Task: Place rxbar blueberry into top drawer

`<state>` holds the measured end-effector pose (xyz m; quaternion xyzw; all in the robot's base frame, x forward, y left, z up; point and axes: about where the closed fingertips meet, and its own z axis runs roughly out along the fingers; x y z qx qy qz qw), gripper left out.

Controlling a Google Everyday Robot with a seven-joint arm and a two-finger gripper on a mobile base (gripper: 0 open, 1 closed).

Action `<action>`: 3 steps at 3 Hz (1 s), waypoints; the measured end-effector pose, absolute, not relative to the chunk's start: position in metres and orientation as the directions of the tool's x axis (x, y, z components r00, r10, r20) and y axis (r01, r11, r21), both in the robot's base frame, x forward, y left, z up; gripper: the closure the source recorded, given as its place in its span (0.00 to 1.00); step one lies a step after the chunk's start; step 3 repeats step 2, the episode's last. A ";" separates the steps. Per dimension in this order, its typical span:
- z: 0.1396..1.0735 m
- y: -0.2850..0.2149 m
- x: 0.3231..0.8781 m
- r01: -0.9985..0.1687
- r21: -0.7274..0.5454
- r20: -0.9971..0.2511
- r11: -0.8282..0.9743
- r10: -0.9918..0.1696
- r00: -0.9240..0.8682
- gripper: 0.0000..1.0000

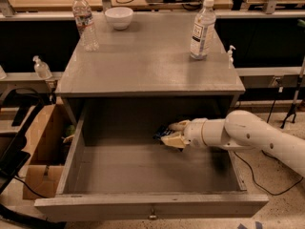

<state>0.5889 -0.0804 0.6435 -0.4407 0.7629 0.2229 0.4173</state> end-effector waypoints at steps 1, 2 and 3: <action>0.643 -0.078 0.589 -0.860 -0.026 -0.833 0.509 -0.487 -0.263 0.00; 0.643 -0.078 0.589 -0.860 -0.026 -0.833 0.509 -0.487 -0.263 0.00; 0.643 -0.078 0.589 -0.860 -0.026 -0.833 0.509 -0.487 -0.263 0.00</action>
Offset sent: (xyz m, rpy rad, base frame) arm -0.0002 0.0018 -0.0005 0.0007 0.0010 0.0030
